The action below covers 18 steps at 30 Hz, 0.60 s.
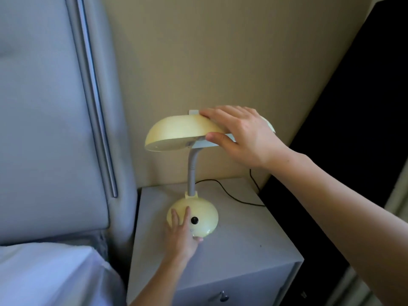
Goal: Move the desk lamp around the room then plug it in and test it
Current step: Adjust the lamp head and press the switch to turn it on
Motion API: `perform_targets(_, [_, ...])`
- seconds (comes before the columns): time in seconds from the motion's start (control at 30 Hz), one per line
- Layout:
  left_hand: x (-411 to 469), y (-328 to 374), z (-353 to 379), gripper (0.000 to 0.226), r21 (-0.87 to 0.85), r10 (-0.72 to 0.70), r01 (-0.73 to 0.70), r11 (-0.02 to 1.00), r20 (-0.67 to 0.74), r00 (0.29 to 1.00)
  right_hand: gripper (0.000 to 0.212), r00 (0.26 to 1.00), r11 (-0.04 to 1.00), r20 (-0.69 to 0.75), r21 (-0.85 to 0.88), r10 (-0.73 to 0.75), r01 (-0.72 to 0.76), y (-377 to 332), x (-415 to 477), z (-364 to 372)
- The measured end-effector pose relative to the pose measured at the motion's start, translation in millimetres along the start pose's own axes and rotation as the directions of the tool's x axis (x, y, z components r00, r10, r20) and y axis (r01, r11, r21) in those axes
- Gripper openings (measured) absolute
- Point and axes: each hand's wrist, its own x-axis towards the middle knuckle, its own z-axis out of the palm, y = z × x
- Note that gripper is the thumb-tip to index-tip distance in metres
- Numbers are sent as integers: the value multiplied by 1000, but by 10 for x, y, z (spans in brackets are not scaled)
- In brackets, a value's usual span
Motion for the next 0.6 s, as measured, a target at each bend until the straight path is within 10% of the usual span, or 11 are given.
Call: perform_targets(0.6, [58,79,-35,101,62,99,-96,993,-41,994,65,975,949,-10,-231,-223,215,22,347,57])
